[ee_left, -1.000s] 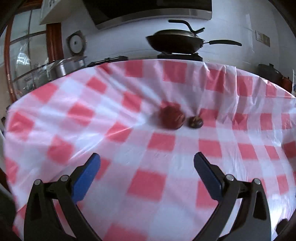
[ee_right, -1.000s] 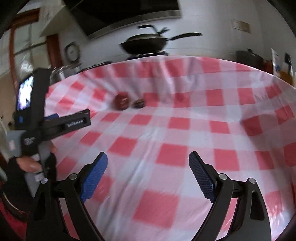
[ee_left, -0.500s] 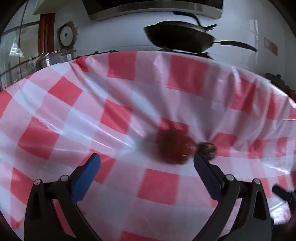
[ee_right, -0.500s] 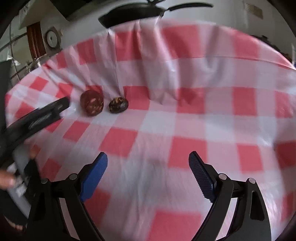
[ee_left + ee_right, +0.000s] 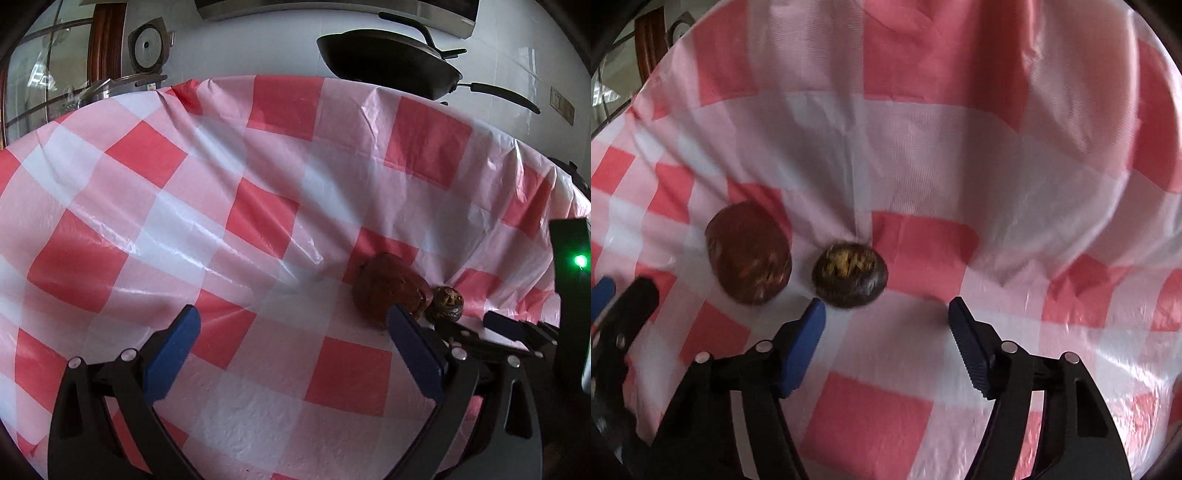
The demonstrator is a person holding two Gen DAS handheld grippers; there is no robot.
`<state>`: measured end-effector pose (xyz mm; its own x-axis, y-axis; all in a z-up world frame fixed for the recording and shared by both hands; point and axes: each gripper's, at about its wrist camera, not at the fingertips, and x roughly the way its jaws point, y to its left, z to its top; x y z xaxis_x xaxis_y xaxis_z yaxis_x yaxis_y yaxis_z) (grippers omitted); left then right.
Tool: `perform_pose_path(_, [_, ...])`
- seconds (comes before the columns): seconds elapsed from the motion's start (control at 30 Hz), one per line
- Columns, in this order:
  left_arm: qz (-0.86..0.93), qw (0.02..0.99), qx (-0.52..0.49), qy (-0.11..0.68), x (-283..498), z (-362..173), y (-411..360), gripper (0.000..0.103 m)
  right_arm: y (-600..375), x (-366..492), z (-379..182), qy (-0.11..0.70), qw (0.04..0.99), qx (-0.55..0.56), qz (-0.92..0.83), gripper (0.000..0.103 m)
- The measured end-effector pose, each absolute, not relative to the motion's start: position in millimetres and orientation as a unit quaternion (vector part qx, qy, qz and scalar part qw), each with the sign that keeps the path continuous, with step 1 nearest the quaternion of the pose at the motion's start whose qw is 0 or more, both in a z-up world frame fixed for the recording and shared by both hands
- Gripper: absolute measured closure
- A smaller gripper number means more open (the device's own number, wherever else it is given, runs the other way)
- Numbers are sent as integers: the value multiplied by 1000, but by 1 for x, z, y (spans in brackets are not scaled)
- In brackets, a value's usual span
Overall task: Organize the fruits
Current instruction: 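Grasp the dark red fruit with the left tool while right tool grasps the passion fruit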
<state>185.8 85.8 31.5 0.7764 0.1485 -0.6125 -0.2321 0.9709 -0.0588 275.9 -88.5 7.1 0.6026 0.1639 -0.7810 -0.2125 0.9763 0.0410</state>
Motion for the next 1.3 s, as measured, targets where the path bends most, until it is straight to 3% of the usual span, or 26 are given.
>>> perform_pose_path(0.1, [102,940,-63,320,186,31,85,2,-82,274,7,429,895,-38,118,48])
perform_pose_path(0.17, [102,940,-58,320,186,31,82,2,-80,270,8,425,897,-48,115,76])
perform_pose_path(0.4, [102,939,-56,322,185,30,81,2,-110,245,18,403,910,13,101,95])
perform_pose_path(0.57, [65,935,-90,337,193,27,82,2,-130,207,16,388,917,38,86,94])
perform_pose_path(0.7, [42,932,-86,350,217,25,74,2,-129,211,16,391,916,36,83,85])
perform_pose_path(0.73, [38,928,-85,360,226,22,72,2,-137,208,14,390,917,37,79,79])
perform_pose_path(0.77, [33,926,-81,367,232,20,69,1,-142,204,16,390,916,42,77,61])
perform_pose_path(0.83, [19,927,-69,368,241,21,62,1,-151,208,15,392,915,62,73,37])
perform_pose_path(1.3, [-42,924,-14,380,261,19,31,2,-126,223,1,421,903,12,83,37])
